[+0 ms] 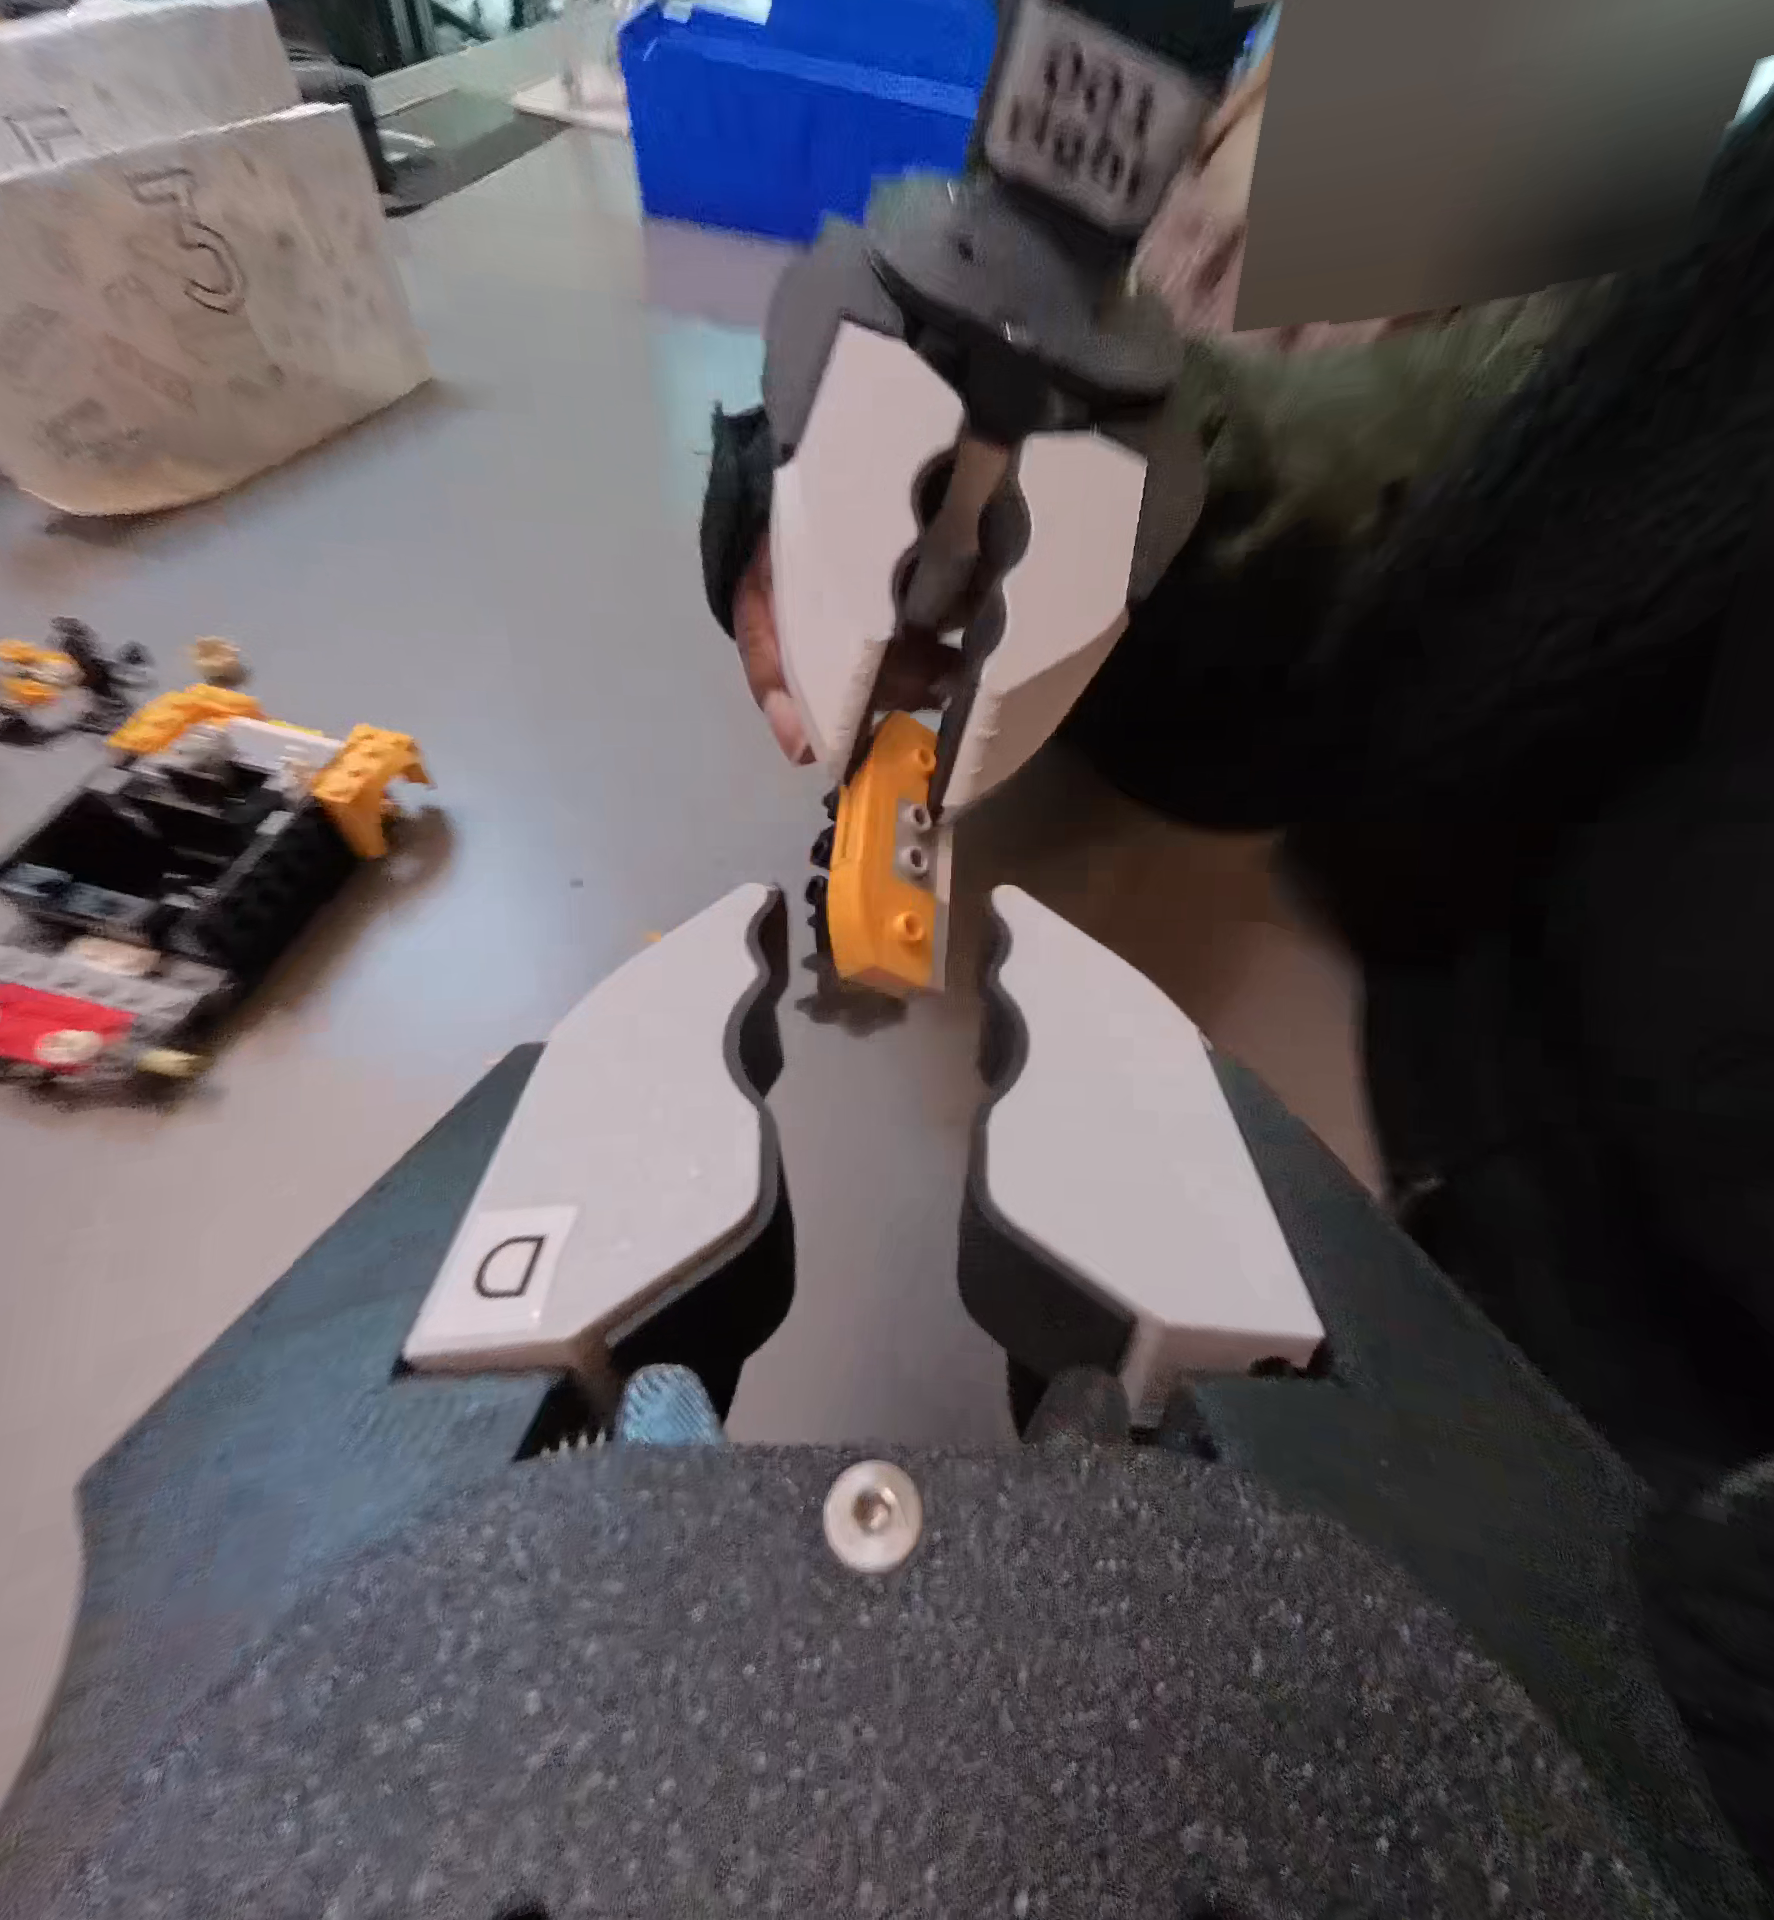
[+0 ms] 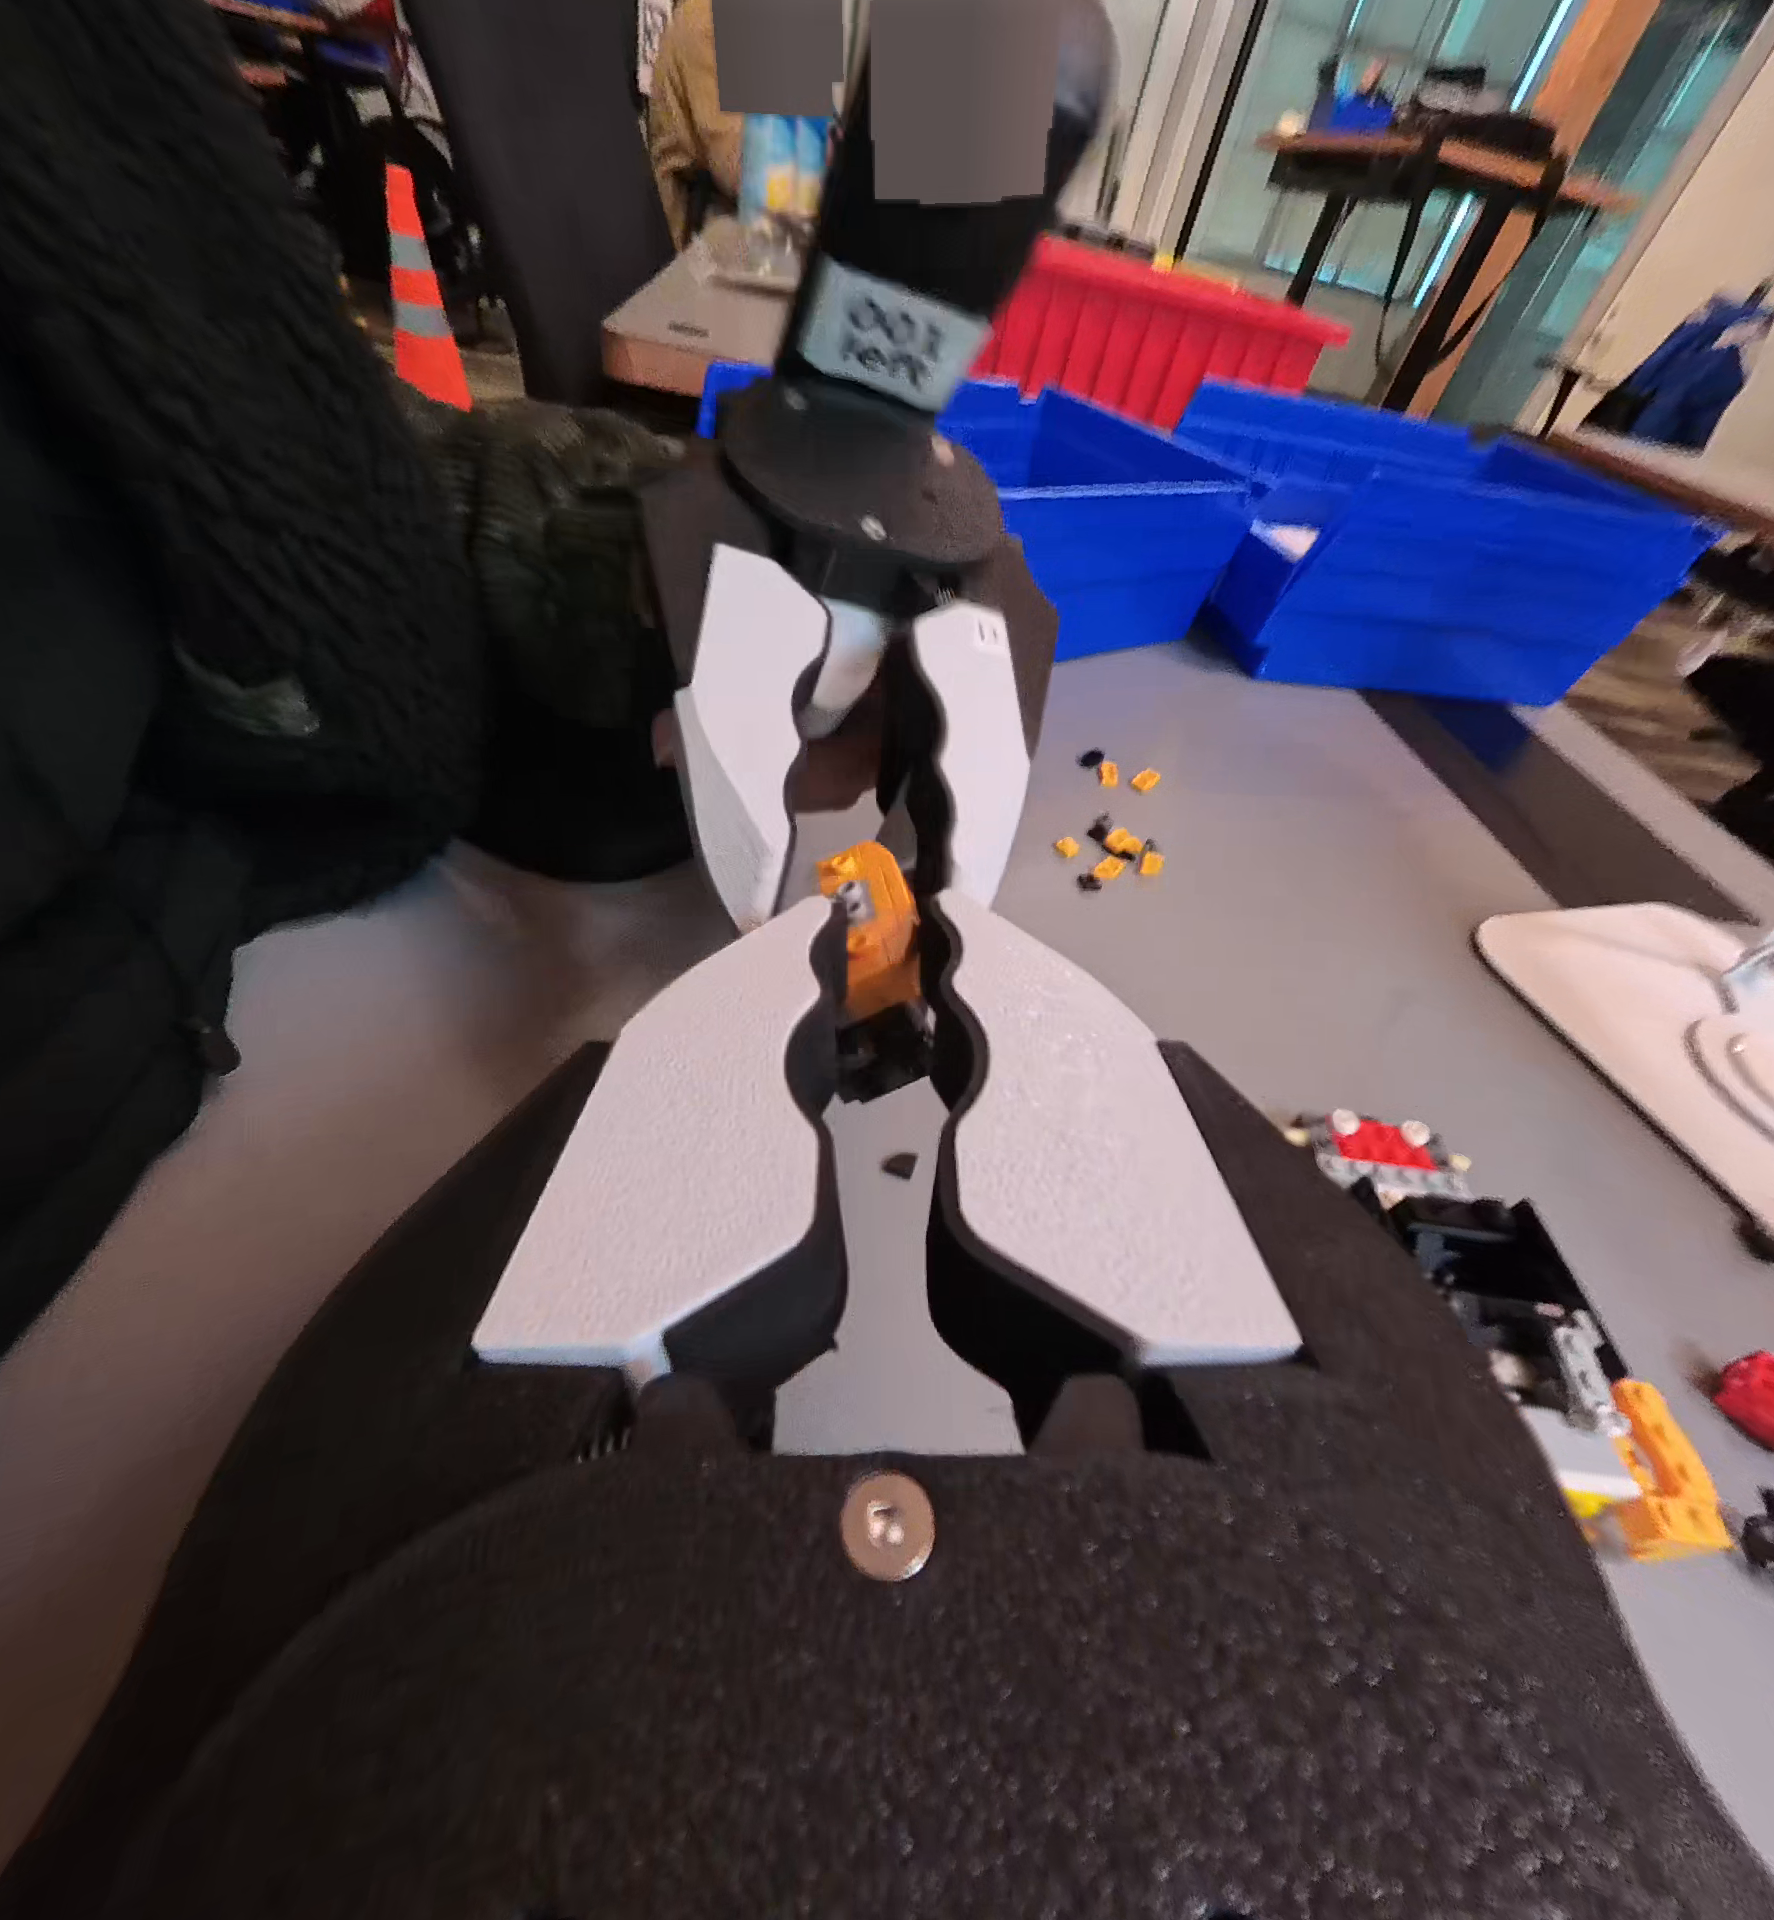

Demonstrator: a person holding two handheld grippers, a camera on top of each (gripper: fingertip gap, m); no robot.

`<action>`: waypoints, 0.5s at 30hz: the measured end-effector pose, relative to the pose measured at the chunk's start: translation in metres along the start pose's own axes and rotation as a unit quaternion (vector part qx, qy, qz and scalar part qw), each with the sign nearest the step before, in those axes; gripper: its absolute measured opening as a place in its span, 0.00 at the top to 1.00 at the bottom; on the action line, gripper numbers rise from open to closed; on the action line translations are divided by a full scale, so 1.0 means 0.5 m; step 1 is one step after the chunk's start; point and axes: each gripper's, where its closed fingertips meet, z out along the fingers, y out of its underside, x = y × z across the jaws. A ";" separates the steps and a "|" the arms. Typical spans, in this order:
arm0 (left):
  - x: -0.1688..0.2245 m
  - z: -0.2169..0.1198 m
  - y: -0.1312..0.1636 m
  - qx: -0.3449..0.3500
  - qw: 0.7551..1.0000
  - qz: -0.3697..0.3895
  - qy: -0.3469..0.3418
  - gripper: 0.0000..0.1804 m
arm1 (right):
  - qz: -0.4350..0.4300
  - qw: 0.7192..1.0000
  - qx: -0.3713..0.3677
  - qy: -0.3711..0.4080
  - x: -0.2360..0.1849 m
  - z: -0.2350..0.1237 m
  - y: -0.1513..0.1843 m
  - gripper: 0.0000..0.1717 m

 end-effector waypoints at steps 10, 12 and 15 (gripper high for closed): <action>0.016 0.003 0.000 0.010 0.997 -0.056 0.053 0.86 | -0.079 0.997 -0.008 0.012 -0.023 0.005 -0.005 0.93; -0.008 0.004 0.020 -0.037 0.998 0.035 -0.025 0.86 | -0.032 0.999 -0.029 -0.007 -0.022 0.003 0.009 0.92; -0.022 0.005 0.037 -0.086 0.980 0.149 -0.094 0.86 | 0.014 0.997 -0.071 -0.011 -0.010 0.003 0.031 0.89</action>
